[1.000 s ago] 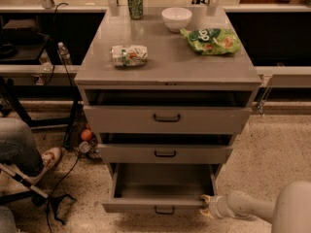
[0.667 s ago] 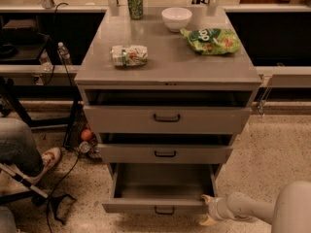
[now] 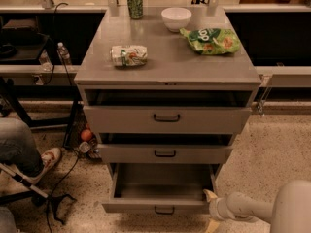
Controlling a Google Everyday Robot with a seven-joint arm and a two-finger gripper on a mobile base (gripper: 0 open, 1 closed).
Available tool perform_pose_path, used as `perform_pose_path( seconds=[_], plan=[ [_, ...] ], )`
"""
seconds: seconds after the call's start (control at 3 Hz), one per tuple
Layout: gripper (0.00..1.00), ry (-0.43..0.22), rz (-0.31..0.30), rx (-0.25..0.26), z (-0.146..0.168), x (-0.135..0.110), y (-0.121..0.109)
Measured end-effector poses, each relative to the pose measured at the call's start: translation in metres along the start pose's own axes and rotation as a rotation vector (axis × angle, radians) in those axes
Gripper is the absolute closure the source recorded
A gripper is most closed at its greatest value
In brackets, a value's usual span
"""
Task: Open bottom drawer
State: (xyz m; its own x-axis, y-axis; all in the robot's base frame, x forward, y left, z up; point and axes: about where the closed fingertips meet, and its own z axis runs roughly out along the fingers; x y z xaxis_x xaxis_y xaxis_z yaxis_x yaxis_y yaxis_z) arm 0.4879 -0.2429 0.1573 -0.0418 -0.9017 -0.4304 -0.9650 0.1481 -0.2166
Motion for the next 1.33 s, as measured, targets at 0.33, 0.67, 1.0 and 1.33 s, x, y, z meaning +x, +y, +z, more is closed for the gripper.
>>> perform_pose_path(
  seconds=[0.33,0.67,1.0,1.33],
  plan=[
    [0.03,0.030,-0.008,-0.018,0.004,-0.001,0.007],
    [0.25,0.052,-0.006,-0.029,0.005,-0.001,0.018],
    [0.55,0.050,0.019,-0.037,0.003,0.006,0.030],
    [0.79,0.050,0.019,-0.037,-0.005,0.002,0.028]
  ],
)
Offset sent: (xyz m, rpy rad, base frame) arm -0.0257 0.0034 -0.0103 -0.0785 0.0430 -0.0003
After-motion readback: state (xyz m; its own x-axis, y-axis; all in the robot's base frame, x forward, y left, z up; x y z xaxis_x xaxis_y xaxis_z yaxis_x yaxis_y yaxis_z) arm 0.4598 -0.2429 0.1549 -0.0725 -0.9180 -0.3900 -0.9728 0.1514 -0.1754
